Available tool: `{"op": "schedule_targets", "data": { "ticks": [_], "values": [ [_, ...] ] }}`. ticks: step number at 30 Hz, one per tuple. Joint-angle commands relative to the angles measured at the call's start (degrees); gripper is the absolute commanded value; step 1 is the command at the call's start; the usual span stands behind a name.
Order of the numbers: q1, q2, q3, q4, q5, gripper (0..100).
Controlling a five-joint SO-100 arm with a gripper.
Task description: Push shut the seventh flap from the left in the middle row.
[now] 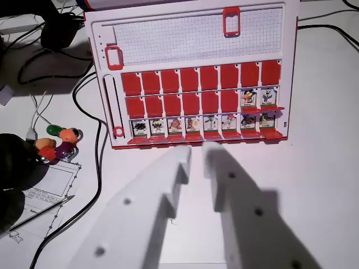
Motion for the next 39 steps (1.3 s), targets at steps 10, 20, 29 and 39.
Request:
{"op": "schedule_targets", "data": {
  "ticks": [10,20,29,39],
  "values": [
    [0.4,-9.7,-12.5,-0.6,1.8,2],
    [1.3,-18.6,-16.8,2.5,4.0,2],
    [3.8,-28.5,-21.7,3.9,5.1,2],
    [7.3,-37.5,-22.8,4.0,5.4,2]
  ]
}}
